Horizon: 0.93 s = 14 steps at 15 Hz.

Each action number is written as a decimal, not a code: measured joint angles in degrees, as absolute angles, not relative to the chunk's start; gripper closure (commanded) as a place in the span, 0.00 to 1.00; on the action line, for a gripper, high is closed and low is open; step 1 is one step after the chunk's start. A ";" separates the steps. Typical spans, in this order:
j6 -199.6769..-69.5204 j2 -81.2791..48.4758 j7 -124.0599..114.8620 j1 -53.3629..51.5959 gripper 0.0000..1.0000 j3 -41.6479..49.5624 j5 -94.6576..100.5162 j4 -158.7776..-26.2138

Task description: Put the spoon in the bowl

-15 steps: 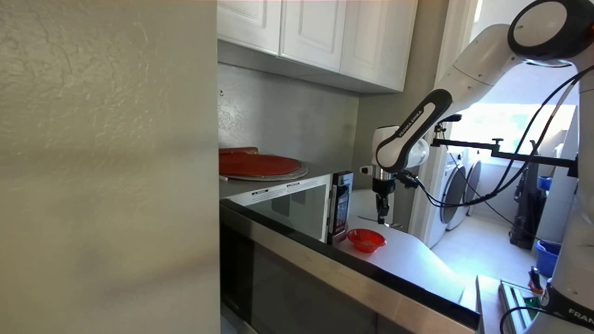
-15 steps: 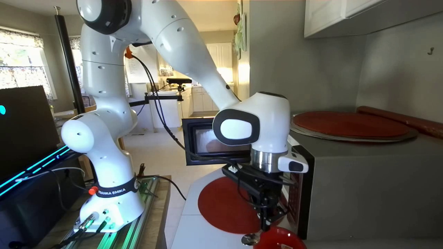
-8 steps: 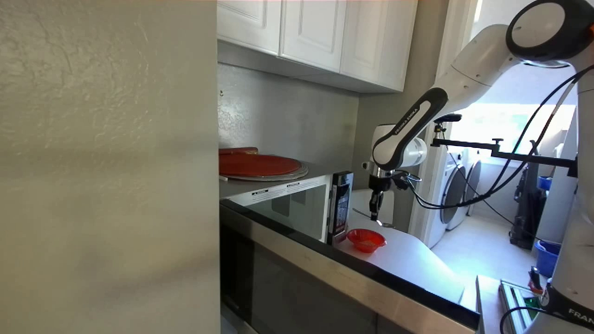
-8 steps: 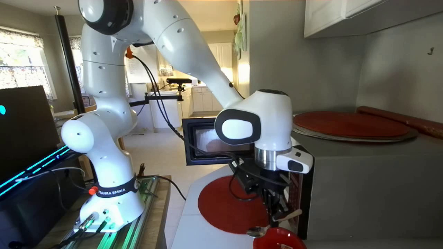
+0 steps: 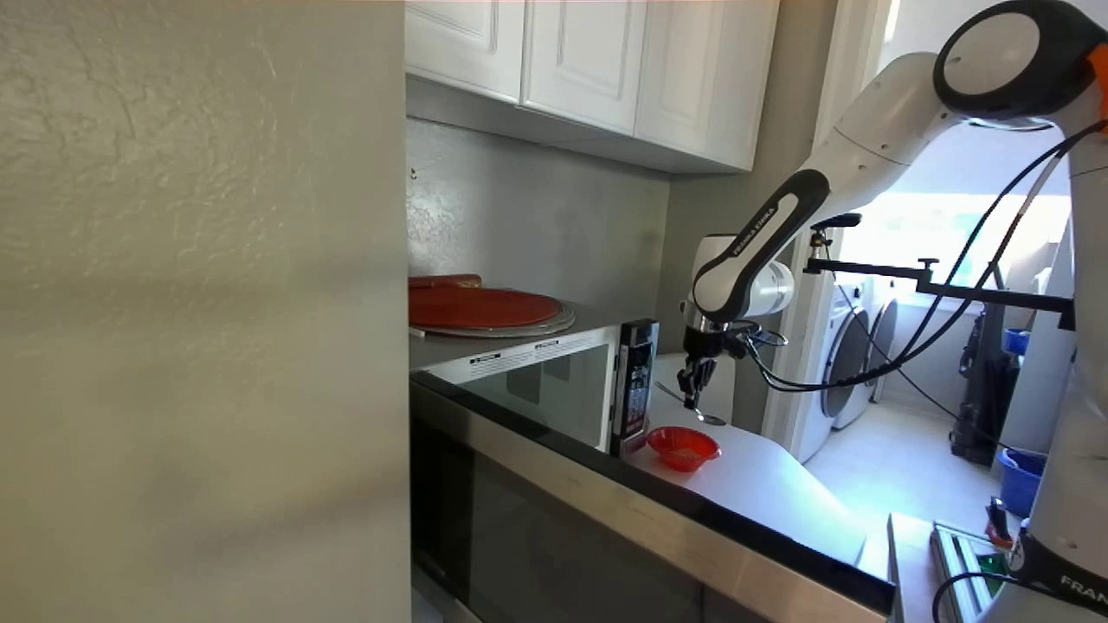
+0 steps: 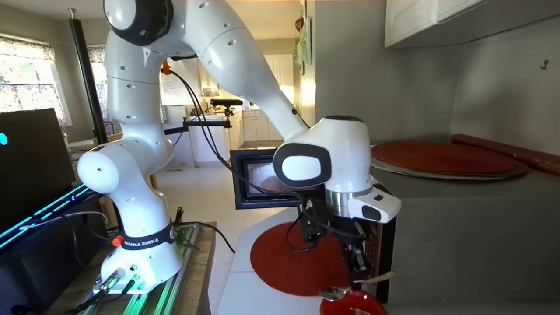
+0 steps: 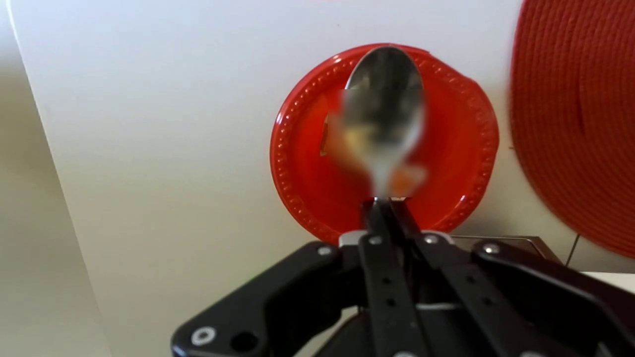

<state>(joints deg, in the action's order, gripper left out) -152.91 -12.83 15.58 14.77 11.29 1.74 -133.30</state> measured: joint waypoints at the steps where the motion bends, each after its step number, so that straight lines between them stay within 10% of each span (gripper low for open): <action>1: -152.91 -12.83 15.58 14.77 0.98 11.28 1.74 -133.30; 14: -160.79 -18.58 13.25 15.03 0.98 9.42 1.22 -129.78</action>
<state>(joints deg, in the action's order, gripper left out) -160.79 -18.58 13.25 15.03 9.42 1.22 -129.78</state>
